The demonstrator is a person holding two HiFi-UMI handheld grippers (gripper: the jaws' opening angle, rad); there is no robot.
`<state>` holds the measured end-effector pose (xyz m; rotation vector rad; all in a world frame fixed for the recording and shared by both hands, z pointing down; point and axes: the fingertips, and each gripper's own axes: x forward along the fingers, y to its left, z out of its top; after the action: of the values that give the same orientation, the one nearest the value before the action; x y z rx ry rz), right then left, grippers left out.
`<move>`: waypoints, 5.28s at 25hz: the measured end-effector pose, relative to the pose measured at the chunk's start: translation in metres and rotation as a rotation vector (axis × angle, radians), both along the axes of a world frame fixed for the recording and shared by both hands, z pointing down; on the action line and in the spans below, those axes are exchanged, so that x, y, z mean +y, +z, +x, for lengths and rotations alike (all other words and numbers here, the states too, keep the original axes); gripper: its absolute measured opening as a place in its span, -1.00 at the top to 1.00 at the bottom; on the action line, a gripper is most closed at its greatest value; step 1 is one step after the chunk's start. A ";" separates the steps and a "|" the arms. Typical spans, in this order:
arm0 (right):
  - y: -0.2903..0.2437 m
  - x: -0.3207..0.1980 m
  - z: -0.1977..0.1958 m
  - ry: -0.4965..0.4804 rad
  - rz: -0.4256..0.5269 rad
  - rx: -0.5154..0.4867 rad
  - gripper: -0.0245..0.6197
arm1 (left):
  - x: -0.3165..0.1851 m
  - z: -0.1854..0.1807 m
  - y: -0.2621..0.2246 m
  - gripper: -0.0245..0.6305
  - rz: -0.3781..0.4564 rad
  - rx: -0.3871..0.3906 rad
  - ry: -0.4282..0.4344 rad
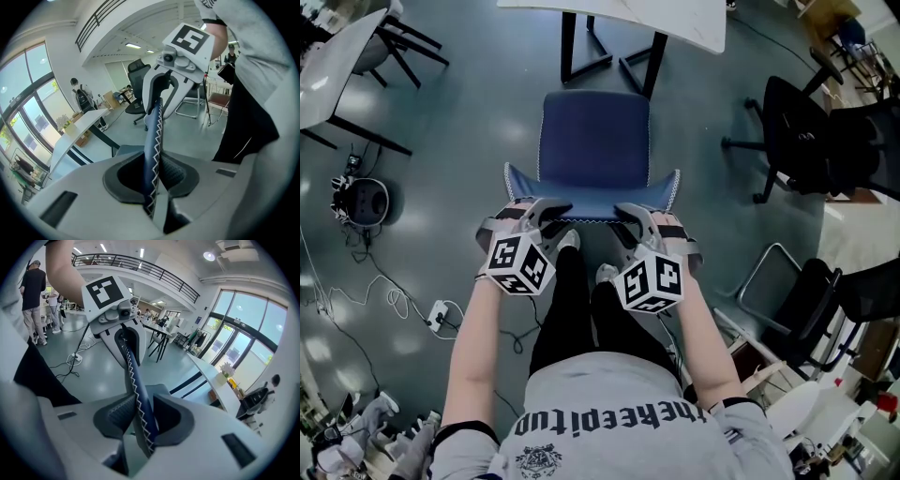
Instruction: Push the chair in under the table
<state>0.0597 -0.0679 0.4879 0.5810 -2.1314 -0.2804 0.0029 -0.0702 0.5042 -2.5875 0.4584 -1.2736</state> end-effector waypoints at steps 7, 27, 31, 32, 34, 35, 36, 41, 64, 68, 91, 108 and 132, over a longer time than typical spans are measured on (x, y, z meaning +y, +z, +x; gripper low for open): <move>0.001 -0.016 -0.006 0.026 -0.003 -0.001 0.54 | -0.017 -0.005 0.001 0.66 -0.012 0.013 0.027; 0.001 -0.092 -0.036 0.114 -0.005 0.009 0.54 | -0.099 -0.035 0.002 0.66 -0.015 0.014 0.105; 0.002 -0.109 -0.038 0.133 -0.002 0.008 0.54 | -0.116 -0.037 0.003 0.66 -0.012 0.016 0.122; 0.002 -0.113 -0.039 0.137 -0.002 0.007 0.54 | -0.120 -0.037 0.002 0.66 -0.012 0.017 0.127; 0.001 -0.119 -0.041 0.145 -0.001 0.007 0.54 | -0.127 -0.040 0.002 0.66 -0.010 0.018 0.137; 0.001 -0.122 -0.042 0.150 0.000 0.007 0.54 | -0.130 -0.041 0.002 0.66 -0.009 0.019 0.142; 0.001 -0.125 -0.043 0.154 0.000 0.007 0.54 | -0.134 -0.042 0.002 0.66 -0.008 0.019 0.146; 0.001 -0.144 -0.048 0.175 0.004 0.005 0.54 | -0.154 -0.046 0.001 0.66 0.000 0.019 0.163; 0.000 -0.212 -0.055 0.240 0.024 0.005 0.54 | -0.226 -0.052 0.001 0.66 0.037 0.029 0.224; 0.000 -0.221 -0.054 0.245 0.024 0.005 0.54 | -0.235 -0.050 0.001 0.66 0.038 0.030 0.225; 0.000 -0.240 -0.053 0.242 0.012 0.000 0.54 | -0.255 -0.049 0.001 0.66 0.011 0.045 0.254; 0.004 -0.237 -0.053 0.261 -0.010 -0.020 0.49 | -0.252 -0.050 0.007 0.55 -0.014 0.024 0.230; -0.073 -0.228 -0.072 0.317 -0.015 -0.310 0.89 | -0.230 -0.048 -0.089 0.87 -0.010 0.365 0.014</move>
<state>-0.0124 -0.2961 0.4153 0.9931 -2.2871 0.0045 -0.0454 -0.2998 0.4147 -2.8322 0.4939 -0.7970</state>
